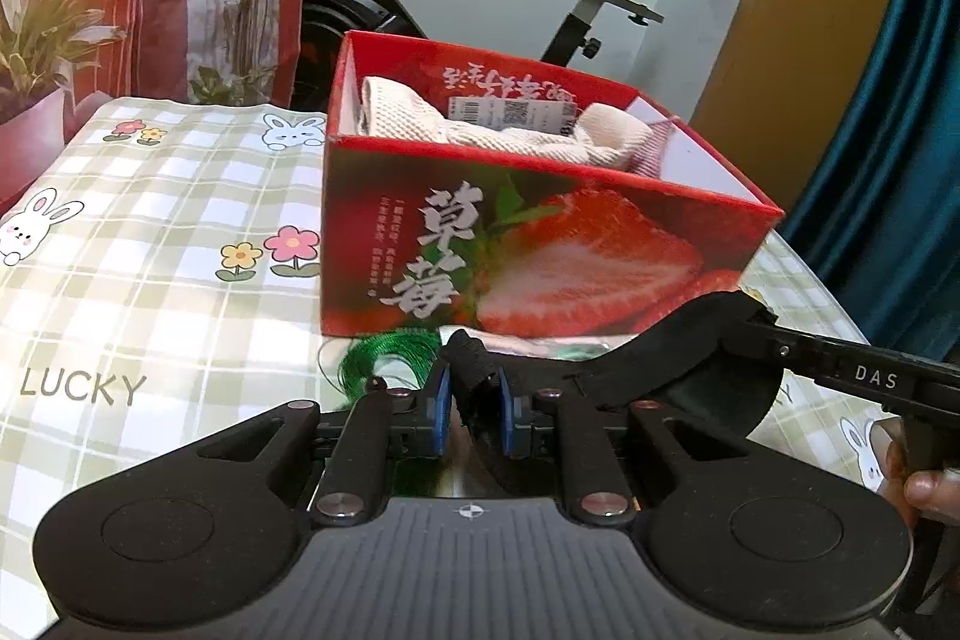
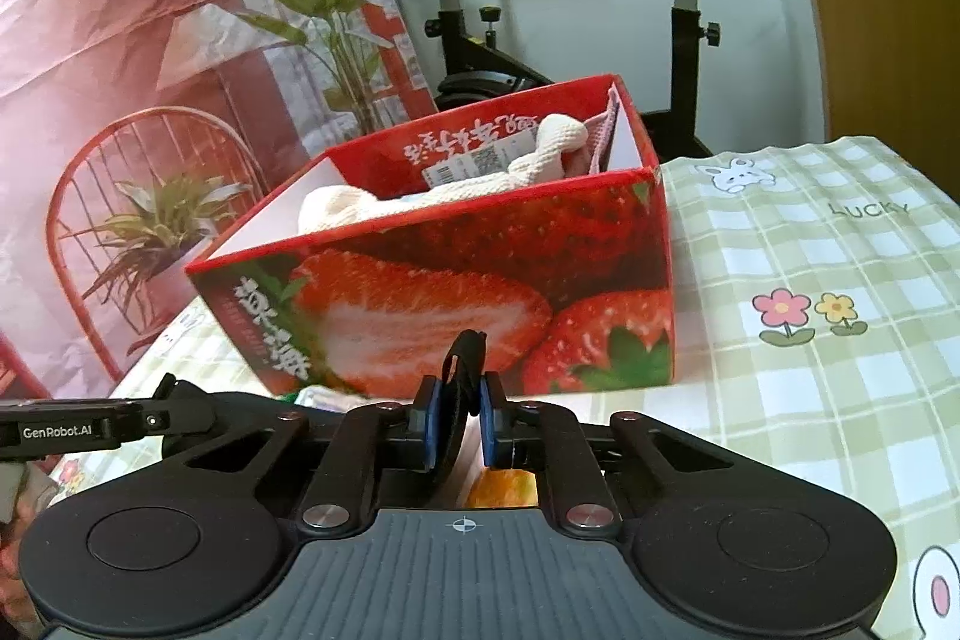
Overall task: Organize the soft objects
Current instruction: 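Lift the black eye mask with both grippers and carry it over the box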
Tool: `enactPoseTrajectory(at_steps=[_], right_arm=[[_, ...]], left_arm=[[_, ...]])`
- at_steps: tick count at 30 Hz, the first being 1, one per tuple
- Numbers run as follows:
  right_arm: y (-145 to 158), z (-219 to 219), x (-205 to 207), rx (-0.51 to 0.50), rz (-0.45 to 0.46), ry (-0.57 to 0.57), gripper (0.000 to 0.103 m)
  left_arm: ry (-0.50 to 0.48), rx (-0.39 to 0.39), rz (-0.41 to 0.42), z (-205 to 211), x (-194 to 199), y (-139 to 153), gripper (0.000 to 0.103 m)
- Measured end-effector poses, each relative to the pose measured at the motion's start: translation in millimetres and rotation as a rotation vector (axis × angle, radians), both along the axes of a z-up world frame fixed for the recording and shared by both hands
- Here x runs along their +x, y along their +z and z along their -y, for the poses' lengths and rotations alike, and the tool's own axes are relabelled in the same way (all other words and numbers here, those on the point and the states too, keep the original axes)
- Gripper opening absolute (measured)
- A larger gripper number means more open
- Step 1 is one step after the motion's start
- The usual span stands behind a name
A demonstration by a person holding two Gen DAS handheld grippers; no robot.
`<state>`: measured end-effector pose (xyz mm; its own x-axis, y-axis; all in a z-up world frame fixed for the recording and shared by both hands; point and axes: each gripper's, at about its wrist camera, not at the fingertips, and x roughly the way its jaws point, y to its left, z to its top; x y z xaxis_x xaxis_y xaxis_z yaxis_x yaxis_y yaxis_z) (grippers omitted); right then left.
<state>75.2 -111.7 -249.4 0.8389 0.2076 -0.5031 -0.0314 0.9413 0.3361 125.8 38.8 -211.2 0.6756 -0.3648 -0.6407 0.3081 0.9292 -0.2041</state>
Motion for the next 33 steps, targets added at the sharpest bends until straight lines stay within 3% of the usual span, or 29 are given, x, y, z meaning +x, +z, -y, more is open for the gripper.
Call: enactPoseTrajectory(at_steps=[14, 19, 25, 33], right_arm=[[-5, -13, -14, -0.027, -0.035, 0.029, 0.01], [3, -11, -18, -0.028, -0.016, 0.025, 0.009], [16, -11, -22, -0.042, 0.021, 0.024, 0.009], [57, -4, -23, -0.07, 0.119, 0.024, 0.009]], left_arm=[[-0.008, -0.009, -0.05, -1, -11, -12, 0.017], [-0.009, -0.02, -0.033, 0, -15, -6, 0.012], [0.01, -0.045, 0.031, -6, -19, 9, 0.009], [0.011, -0.076, 0.142, -8, -14, 49, 0.009]])
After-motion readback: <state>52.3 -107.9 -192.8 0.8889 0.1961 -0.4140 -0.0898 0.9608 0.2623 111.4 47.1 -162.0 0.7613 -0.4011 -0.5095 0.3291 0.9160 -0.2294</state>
